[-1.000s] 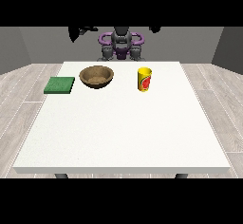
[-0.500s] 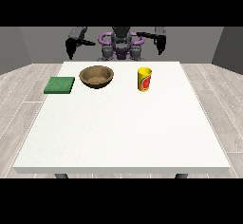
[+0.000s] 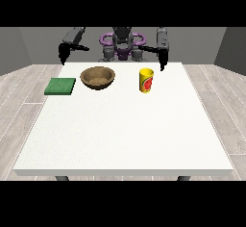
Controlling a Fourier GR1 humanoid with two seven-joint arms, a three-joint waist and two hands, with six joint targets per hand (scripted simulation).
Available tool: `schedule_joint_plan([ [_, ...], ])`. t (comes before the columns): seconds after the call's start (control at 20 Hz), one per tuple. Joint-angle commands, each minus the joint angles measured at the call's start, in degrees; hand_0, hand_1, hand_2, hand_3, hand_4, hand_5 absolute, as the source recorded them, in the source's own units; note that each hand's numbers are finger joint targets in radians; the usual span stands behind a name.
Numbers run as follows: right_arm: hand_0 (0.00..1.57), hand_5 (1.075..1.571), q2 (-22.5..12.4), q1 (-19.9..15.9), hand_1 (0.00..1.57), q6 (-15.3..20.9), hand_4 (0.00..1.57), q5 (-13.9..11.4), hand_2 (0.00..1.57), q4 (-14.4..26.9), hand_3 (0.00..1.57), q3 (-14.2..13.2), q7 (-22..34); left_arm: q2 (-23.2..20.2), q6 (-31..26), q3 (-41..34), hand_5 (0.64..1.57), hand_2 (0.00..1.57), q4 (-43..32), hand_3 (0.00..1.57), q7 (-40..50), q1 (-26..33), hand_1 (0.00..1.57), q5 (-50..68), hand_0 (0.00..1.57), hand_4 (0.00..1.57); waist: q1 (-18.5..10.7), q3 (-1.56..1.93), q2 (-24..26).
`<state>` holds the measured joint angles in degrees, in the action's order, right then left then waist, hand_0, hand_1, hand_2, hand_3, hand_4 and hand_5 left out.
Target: Pick the cup and pour the ball into the bowl, then pick the bowl and place it on the pad
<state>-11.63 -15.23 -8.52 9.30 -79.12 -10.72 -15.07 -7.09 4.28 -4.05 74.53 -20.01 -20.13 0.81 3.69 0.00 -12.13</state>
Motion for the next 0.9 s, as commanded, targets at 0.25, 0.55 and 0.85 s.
schedule_joint_plan([
  [0.25,0.00,1.563,-1.89,-0.80,0.00,-4.59,0.00,1.80,0.00,2.32,0.00,-0.89,-3.28,2.48,4.43,-4.77,1.249,0.00,-16.95,0.00,-15.89,-4.39,0.00,-0.99,0.00,0.00,4.19,-0.04,-3.43],
  [0.55,0.00,1.559,-4.69,-3.21,0.00,-6.70,0.00,2.30,0.00,10.63,0.00,-4.19,-8.29,5.49,7.36,-3.31,1.262,0.00,-22.85,0.00,-18.46,-8.13,0.00,-2.84,0.00,0.00,3.33,-0.01,-4.91],
  [0.85,0.00,1.558,-4.96,-4.25,0.00,-6.32,0.00,2.83,0.00,8.81,0.00,-3.90,-5.93,1.29,1.09,-8.75,1.425,0.91,-32.19,0.29,-24.42,-11.47,0.66,2.10,0.66,0.00,3.71,-0.05,-5.61],
])
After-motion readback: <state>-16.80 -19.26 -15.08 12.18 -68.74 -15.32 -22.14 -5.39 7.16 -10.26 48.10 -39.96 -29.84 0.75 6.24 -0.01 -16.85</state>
